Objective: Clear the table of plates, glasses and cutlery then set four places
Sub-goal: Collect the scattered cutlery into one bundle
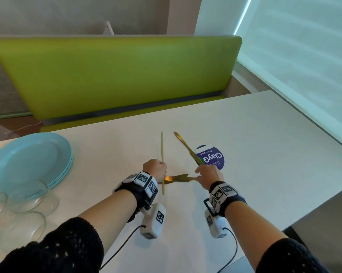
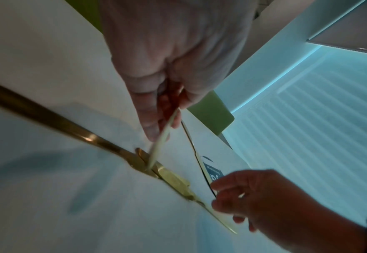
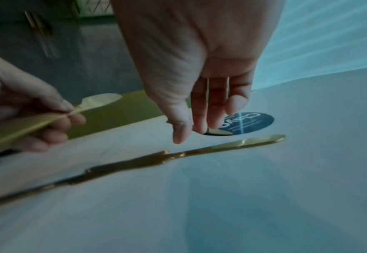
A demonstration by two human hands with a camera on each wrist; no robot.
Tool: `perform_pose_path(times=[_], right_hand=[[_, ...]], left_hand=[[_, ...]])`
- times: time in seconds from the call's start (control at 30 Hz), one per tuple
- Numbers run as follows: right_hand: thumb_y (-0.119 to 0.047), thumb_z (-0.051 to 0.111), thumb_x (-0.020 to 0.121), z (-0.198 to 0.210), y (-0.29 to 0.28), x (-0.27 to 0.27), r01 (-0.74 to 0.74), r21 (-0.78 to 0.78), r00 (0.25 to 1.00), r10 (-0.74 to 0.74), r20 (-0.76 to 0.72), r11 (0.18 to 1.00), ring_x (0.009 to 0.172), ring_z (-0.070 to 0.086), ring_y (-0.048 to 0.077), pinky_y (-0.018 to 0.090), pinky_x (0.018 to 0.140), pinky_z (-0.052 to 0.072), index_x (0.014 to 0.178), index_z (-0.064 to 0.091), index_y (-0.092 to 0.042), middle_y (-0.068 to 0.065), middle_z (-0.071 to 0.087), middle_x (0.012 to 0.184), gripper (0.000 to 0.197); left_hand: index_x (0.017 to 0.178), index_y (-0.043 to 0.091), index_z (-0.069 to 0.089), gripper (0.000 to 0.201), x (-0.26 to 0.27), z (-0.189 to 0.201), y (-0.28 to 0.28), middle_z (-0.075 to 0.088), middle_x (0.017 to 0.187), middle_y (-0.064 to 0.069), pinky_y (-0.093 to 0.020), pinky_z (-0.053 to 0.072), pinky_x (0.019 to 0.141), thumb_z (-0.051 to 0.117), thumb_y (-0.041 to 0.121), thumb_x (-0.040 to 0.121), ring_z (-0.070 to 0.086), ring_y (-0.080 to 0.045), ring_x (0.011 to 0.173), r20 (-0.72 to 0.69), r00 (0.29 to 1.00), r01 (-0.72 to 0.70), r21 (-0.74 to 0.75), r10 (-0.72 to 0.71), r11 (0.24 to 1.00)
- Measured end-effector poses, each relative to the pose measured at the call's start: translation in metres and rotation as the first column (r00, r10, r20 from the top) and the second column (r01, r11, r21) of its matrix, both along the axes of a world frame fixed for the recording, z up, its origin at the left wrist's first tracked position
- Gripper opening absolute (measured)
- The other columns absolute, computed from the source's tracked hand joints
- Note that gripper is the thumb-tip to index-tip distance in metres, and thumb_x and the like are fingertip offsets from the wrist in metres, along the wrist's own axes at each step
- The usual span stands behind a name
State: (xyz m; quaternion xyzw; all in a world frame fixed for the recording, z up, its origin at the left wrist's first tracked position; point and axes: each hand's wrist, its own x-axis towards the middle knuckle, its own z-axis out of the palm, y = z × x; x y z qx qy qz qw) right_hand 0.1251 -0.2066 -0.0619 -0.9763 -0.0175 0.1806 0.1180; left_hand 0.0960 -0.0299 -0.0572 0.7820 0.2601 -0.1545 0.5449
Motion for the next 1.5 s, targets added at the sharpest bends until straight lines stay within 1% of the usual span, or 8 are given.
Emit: perform_pose_path(times=[0.27, 0.4, 0.67, 0.83, 0.93, 1.1, 1.23, 1.5], right_hand=[[-0.014, 0.051, 0.094, -0.009, -0.012, 0.0, -0.262, -0.281, 0.965, 0.254, -0.064, 0.923, 0.094, 0.062, 0.02, 0.029, 0.087, 0.053, 0.111, 0.067, -0.014, 0.005, 0.067, 0.108, 0.024], [-0.014, 0.048, 0.095, -0.01, -0.015, 0.002, -0.356, -0.34, 0.933, 0.351, -0.078, 0.87, 0.08, 0.052, 0.018, 0.028, 0.083, 0.053, 0.11, 0.067, -0.013, 0.005, 0.068, 0.104, 0.024], [-0.012, 0.038, 0.097, -0.009, -0.017, -0.003, -0.485, -0.395, 0.86, 0.508, -0.05, 0.78, 0.1, 0.063, 0.024, 0.03, 0.077, 0.047, 0.112, 0.061, -0.008, 0.005, 0.066, 0.108, 0.027], [-0.018, 0.038, 0.097, 0.003, -0.01, -0.004, -0.313, -0.281, 0.938, 0.341, 0.059, 0.908, 0.086, 0.06, 0.023, 0.027, 0.07, 0.042, 0.107, 0.063, -0.011, 0.006, 0.068, 0.103, 0.029], [-0.021, 0.047, 0.091, 0.019, 0.008, 0.002, -0.052, 0.038, 0.994, 0.049, 0.096, 0.998, 0.083, 0.062, 0.023, 0.024, 0.067, 0.045, 0.098, 0.069, -0.014, 0.007, 0.07, 0.095, 0.025], [-0.017, 0.058, 0.088, 0.036, 0.049, 0.014, 0.195, 0.499, 0.981, -0.163, -0.107, 0.844, 0.063, 0.063, 0.013, 0.026, 0.069, 0.058, 0.075, 0.068, -0.008, 0.005, 0.071, 0.073, 0.019], [-0.013, 0.062, 0.086, 0.038, 0.07, 0.015, 0.324, 0.591, 0.943, -0.202, -0.265, 0.739, 0.058, 0.062, 0.015, 0.036, 0.078, 0.06, 0.068, 0.062, -0.011, 0.004, 0.066, 0.064, 0.018], [-0.012, 0.063, 0.087, 0.035, 0.081, 0.018, 0.369, 0.587, 0.921, -0.202, -0.332, 0.721, 0.061, 0.063, 0.019, 0.035, 0.077, 0.06, 0.072, 0.064, -0.007, 0.008, 0.066, 0.065, 0.015]], left_hand=[[0.094, 0.004, 0.057, 0.022, 0.01, -0.002, 0.005, 0.059, 0.07, -0.008, -0.039, 0.058, 0.07, 0.037, 0.012, 0.095, 0.059, -0.021, 0.059, 0.008, 0.995, -0.094, -0.092, 0.095, 0.991], [0.099, 0.005, 0.059, 0.026, 0.013, -0.005, 0.006, 0.052, 0.064, -0.002, -0.022, 0.043, 0.047, 0.036, 0.017, 0.096, 0.051, -0.016, 0.051, 0.056, 0.99, -0.125, -0.057, 0.129, 0.99], [0.102, 0.01, 0.059, 0.025, 0.014, -0.005, 0.014, 0.052, 0.064, 0.0, -0.015, 0.041, 0.04, 0.038, 0.024, 0.099, 0.05, -0.013, 0.052, 0.108, 0.989, -0.099, 0.01, 0.098, 0.995], [0.094, 0.008, 0.055, 0.02, 0.012, -0.001, 0.014, 0.055, 0.069, -0.002, -0.011, 0.04, 0.033, 0.039, 0.019, 0.099, 0.053, -0.013, 0.052, 0.118, 0.974, -0.185, -0.079, 0.194, 0.98], [0.097, 0.007, 0.053, 0.015, 0.013, -0.001, 0.013, 0.06, 0.076, -0.004, -0.018, 0.048, 0.044, 0.039, 0.013, 0.098, 0.057, -0.015, 0.056, 0.092, 0.975, -0.189, -0.142, 0.204, 0.972], [0.106, 0.004, 0.048, 0.016, 0.014, 0.005, 0.006, 0.058, 0.083, -0.008, -0.022, 0.049, 0.053, 0.038, 0.002, 0.093, 0.056, -0.017, 0.061, 0.068, 0.984, -0.145, -0.231, 0.164, 0.962], [0.112, 0.01, 0.051, 0.021, 0.013, 0.011, 0.003, 0.059, 0.092, -0.007, -0.008, 0.044, 0.042, 0.039, 0.006, 0.096, 0.056, -0.014, 0.065, 0.132, 0.988, -0.056, -0.128, 0.073, 0.99], [0.103, 0.011, 0.064, 0.022, 0.013, 0.008, 0.005, 0.068, 0.105, -0.015, -0.04, 0.053, 0.089, 0.046, 0.009, 0.091, 0.064, -0.032, 0.1, 0.135, 0.99, 0.048, -0.02, -0.045, 0.999]])
